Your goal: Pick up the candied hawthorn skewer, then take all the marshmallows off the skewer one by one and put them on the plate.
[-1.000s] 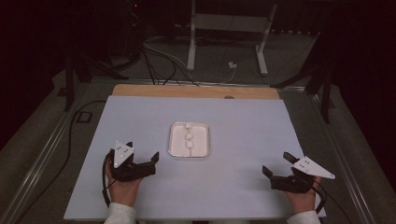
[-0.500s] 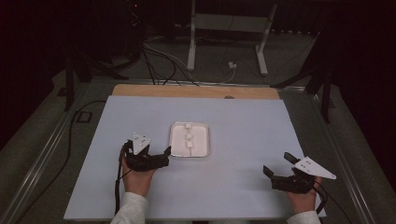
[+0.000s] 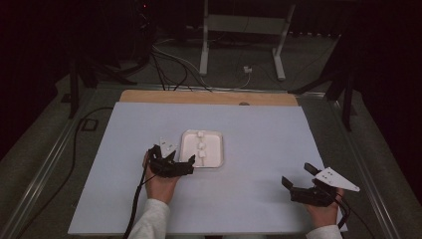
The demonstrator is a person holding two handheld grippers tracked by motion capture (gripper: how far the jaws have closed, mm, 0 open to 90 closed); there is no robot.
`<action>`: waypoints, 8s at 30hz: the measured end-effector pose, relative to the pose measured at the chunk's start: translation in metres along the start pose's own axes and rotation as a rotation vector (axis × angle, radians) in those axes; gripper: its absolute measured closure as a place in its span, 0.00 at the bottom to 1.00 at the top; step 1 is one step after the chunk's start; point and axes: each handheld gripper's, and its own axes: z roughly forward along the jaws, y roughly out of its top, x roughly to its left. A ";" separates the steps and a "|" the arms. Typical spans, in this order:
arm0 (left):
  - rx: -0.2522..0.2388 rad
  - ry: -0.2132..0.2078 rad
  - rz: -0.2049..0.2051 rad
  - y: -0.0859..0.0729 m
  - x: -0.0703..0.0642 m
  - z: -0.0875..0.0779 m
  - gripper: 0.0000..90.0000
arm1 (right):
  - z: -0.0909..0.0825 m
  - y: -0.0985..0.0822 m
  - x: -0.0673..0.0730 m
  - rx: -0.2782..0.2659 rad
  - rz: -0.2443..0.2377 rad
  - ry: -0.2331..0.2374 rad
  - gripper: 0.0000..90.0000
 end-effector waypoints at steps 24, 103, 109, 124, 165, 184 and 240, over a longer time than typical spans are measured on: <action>0.281 -0.012 0.044 0.009 -0.039 0.063 0.27 | -0.002 -0.001 -0.005 -0.004 0.027 -0.006 0.00; 0.188 -0.125 0.078 0.008 -0.010 -0.007 1.00 | 0.046 0.040 0.029 0.008 0.102 0.169 0.00; 0.153 -0.153 0.100 0.009 -0.017 -0.016 1.00 | 0.077 0.058 0.033 0.026 0.163 0.225 0.00; 0.080 -0.209 0.154 0.009 -0.028 -0.033 1.00 | 0.123 0.098 0.056 0.081 0.197 0.344 0.05; 0.036 -0.279 0.235 0.000 -0.046 -0.025 0.81 | 0.161 0.098 0.072 0.147 0.485 0.605 0.85; 0.069 -0.234 0.229 -0.005 -0.044 -0.021 1.00 | 0.160 0.101 0.085 0.163 0.385 0.595 0.85; 0.059 -0.124 0.225 -0.023 -0.022 -0.035 1.00 | 0.153 0.130 0.059 0.143 0.332 0.515 0.87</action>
